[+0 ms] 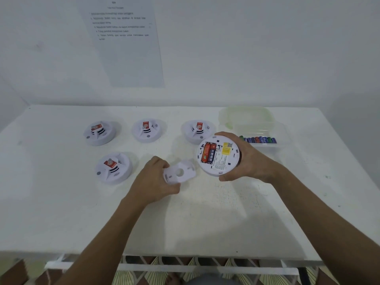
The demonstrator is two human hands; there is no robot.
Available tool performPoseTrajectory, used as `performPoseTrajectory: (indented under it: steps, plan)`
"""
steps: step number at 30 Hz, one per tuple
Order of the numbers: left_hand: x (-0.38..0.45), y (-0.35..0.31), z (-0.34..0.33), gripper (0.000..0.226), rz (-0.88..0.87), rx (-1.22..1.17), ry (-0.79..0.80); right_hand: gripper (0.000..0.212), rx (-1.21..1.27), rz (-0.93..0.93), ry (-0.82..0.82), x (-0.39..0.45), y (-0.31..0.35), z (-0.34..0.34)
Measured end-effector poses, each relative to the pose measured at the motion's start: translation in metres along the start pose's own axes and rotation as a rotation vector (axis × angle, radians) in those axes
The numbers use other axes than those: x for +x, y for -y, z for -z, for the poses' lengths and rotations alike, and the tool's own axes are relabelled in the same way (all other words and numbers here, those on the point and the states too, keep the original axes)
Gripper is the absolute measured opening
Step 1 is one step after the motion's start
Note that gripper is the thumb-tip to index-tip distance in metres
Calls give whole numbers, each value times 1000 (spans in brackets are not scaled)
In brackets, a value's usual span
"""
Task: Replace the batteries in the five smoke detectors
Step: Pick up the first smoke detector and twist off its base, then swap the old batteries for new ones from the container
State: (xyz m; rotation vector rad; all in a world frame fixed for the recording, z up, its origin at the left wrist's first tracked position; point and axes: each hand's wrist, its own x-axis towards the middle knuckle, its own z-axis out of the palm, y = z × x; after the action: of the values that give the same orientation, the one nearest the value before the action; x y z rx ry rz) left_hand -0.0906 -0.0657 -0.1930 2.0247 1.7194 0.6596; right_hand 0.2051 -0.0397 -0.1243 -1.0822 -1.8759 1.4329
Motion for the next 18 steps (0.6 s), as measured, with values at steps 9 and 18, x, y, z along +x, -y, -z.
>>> performPoseTrajectory:
  steps: [9,18]
  plan:
    - [5,-13,19,51,-64,-193,-6,98,-13,-42,25,6,-3,-28]
    - [31,-81,65,27,-362,-51,308,98,33,-16,30,4,4,-28]
